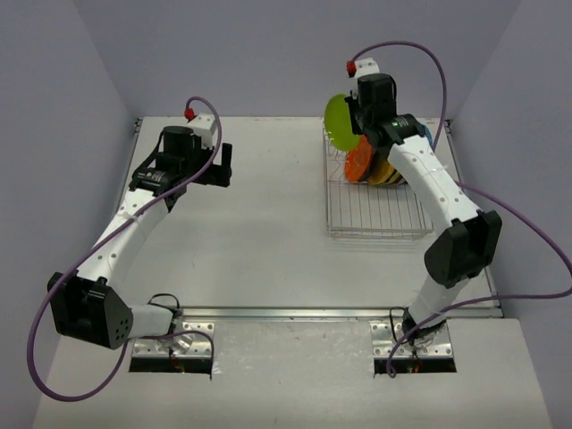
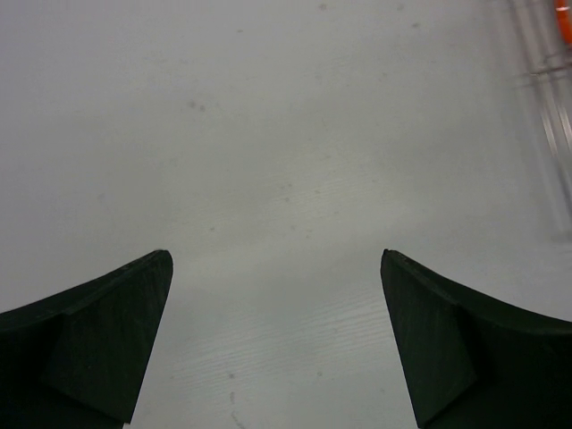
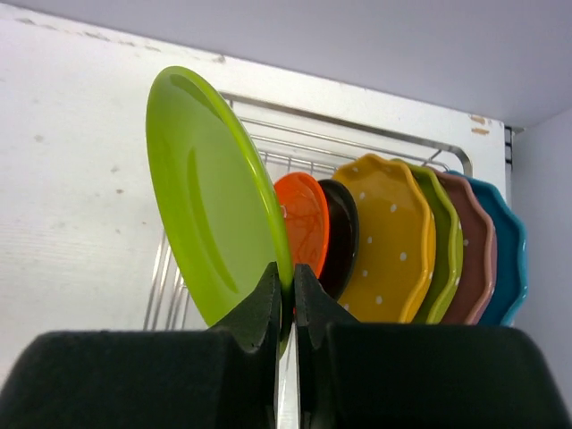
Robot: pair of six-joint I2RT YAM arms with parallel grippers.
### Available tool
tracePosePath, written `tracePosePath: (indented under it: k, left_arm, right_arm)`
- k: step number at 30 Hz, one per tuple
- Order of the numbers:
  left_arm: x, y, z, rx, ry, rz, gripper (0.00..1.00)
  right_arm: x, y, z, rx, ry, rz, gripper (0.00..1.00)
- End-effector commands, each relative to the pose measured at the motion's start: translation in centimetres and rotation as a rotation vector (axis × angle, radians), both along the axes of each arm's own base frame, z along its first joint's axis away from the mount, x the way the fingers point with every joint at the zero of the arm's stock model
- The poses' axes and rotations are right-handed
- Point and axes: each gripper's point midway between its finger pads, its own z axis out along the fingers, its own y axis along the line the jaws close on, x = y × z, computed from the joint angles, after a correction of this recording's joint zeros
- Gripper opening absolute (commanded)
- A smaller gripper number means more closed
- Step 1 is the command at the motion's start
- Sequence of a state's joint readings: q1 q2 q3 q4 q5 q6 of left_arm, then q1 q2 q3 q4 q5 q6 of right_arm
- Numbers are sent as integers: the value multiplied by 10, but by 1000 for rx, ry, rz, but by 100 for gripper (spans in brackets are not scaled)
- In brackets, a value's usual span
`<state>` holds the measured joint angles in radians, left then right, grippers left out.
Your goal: Unload the plates from the dish rack
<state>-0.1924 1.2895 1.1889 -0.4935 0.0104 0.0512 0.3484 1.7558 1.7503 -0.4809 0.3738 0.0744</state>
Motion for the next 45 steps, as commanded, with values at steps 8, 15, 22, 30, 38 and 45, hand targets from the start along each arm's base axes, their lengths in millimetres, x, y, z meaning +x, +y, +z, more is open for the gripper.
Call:
tracePosePath:
  k: [8, 15, 22, 30, 38, 45]
  left_arm:
    - [-62, -101, 67, -543, -51, -547, 100]
    - [-65, -115, 82, -640, -2, -601, 93]
    - [-54, -116, 65, -632, 38, -577, 77]
    - [-56, -120, 52, -638, 82, -613, 36]
    - [-58, -120, 39, -625, 113, -629, 0]
    - [-14, -64, 19, -631, 162, -411, 0]
  right_arm:
    - [-121, 112, 34, 561, 154, 565, 0]
    - [-167, 152, 11, 610, 261, 725, 0]
    - [-179, 166, 11, 655, 307, 785, 0]
    - [-176, 172, 7, 669, 329, 784, 0]
    - [-167, 173, 6, 674, 327, 746, 3]
    - [-149, 157, -3, 614, 294, 624, 91]
